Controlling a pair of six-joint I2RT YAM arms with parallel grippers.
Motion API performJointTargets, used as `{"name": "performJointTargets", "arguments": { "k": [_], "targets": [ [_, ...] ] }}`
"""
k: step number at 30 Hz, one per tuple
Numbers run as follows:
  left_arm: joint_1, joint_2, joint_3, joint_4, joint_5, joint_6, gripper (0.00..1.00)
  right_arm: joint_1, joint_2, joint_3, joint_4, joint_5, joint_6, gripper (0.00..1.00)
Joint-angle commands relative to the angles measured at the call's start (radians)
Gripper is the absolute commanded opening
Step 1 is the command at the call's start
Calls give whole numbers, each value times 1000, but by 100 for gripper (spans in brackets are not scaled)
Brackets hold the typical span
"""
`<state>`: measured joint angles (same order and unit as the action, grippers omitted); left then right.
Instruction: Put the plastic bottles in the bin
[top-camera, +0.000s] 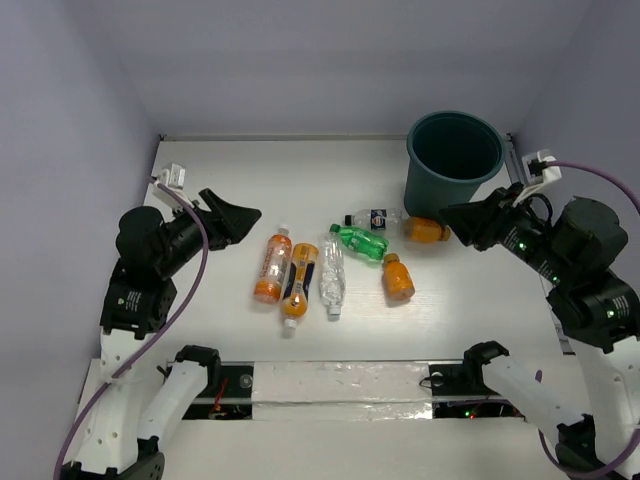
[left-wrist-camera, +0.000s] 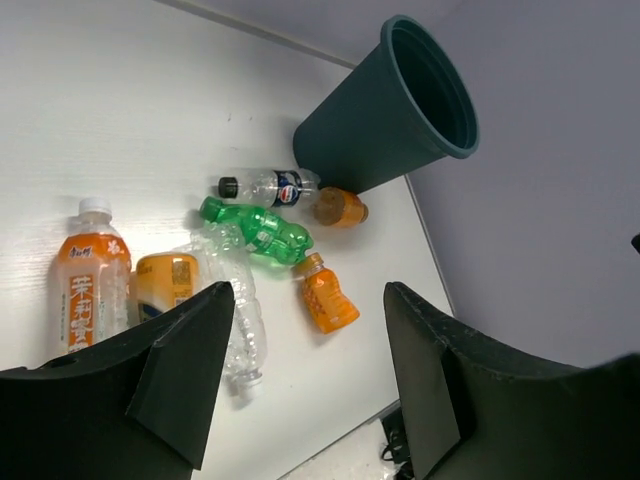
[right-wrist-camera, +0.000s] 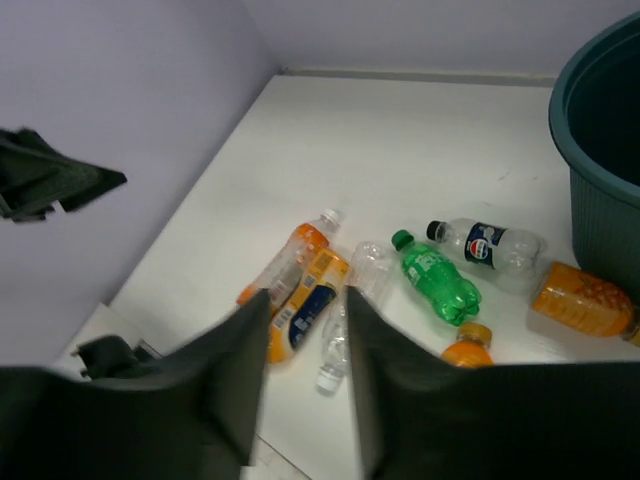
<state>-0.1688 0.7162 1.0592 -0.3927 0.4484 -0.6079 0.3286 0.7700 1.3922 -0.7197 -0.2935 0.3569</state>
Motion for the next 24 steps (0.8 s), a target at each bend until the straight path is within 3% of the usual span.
{"name": "performJointTargets", "arguments": {
  "k": [1, 4, 8, 9, 12, 16, 21, 24],
  "targets": [
    [-5, -4, -11, -23, -22, 42, 58, 6, 0, -48, 49, -87, 5, 32],
    [-5, 2, -21, -43, -21, 60, 52, 6, 3, -88, 57, -160, 13, 0],
    [-5, 35, -41, -58, -57, 72, 31, 15, 25, -108, 54, -182, 7, 0],
    [-5, 54, -38, -73, -86, 83, 19, 38, 26, -134, 58, -176, 10, 0],
    [-5, 136, -25, -161, -178, 143, 0, 95, 32, -217, 86, -135, 46, 0],
    [-5, 186, -68, -161, -246, 174, 0, 272, 61, -295, 134, -43, 95, 0],
    [-30, 296, -79, -137, -295, 194, 0, 380, 123, -357, 207, 50, 135, 0],
    [-95, 360, -61, -126, -387, 192, 11, 435, 192, -352, 229, 92, 131, 0]
  ]
}}
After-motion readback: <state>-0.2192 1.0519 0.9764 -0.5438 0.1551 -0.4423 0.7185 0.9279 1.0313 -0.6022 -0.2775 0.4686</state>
